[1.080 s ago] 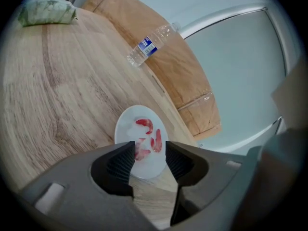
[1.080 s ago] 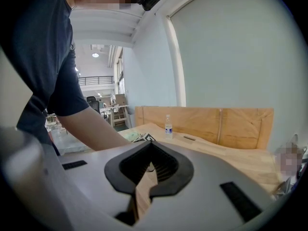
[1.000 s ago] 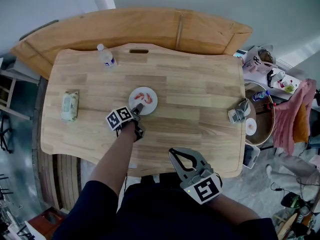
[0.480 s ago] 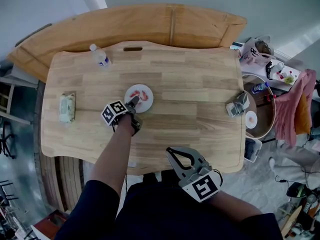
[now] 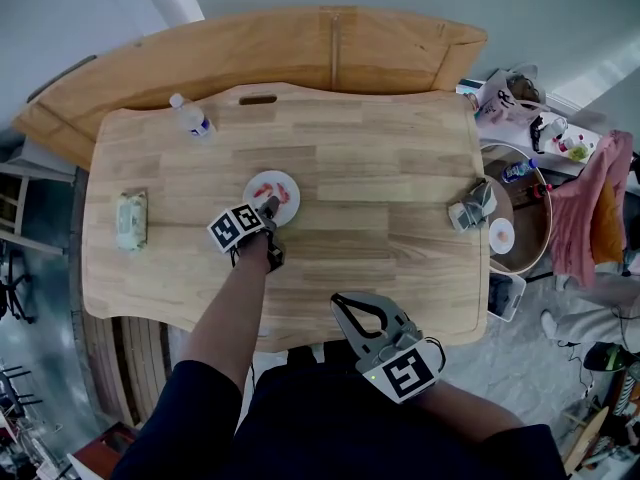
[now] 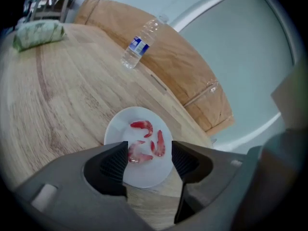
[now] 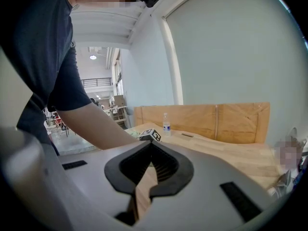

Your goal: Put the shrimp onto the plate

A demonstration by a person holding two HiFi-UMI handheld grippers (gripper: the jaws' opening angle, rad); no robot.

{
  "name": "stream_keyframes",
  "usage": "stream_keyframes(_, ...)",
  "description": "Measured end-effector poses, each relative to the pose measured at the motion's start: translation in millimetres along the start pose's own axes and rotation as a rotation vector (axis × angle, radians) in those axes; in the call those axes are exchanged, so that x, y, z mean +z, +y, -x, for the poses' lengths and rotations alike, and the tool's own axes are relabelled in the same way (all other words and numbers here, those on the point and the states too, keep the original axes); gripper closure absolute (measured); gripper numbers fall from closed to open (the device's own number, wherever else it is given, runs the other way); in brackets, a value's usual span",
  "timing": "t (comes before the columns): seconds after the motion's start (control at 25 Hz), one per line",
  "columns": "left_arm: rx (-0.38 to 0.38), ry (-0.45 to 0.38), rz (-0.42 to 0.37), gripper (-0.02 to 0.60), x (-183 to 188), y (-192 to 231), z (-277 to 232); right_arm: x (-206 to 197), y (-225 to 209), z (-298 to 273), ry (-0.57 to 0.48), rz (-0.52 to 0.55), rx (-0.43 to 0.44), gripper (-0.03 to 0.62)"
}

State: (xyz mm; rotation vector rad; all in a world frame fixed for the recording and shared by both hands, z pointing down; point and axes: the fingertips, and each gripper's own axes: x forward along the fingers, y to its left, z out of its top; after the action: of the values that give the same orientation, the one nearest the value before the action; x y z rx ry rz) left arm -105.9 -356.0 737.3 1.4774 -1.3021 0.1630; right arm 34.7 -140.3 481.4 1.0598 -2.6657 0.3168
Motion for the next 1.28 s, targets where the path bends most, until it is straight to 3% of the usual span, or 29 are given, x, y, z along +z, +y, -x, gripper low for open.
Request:
stream_keyframes(0.2, 0.062, -0.074, -0.106, 0.311, 5, 3, 6, 2, 0, 2, -0.013, 0.008, 0.006, 0.585)
stream_keyframes(0.36, 0.097, -0.052, -0.309, 0.314, -3, 1, 4, 1, -4, 3, -0.007, 0.012, 0.005, 0.585)
stream_keyframes(0.48, 0.096, -0.104, -0.376, 0.314, 1, -1, 9, 2, -4, 5, -0.012, 0.017, 0.009, 0.585)
stream_keyframes(0.88, -0.067, -0.226, -0.233, 0.322, 18, -11, 50, 11, 7, 7, -0.030, 0.022, 0.038, 0.585)
stream_keyframes(1.04, -0.194, -0.246, -0.164, 0.376, 12, -31, 88, 23, 14, 6, -0.058, 0.027, 0.041, 0.585)
stream_keyframes(1.2, -0.355, -0.274, 0.008, 0.453, 4, -54, 135, 30, 23, 5, -0.071, 0.042, 0.038, 0.585)
stream_keyframes(1.28, -0.426, -0.273, 0.058, 0.487, -3, -65, 161, 34, 29, 4, -0.080, 0.057, 0.037, 0.585)
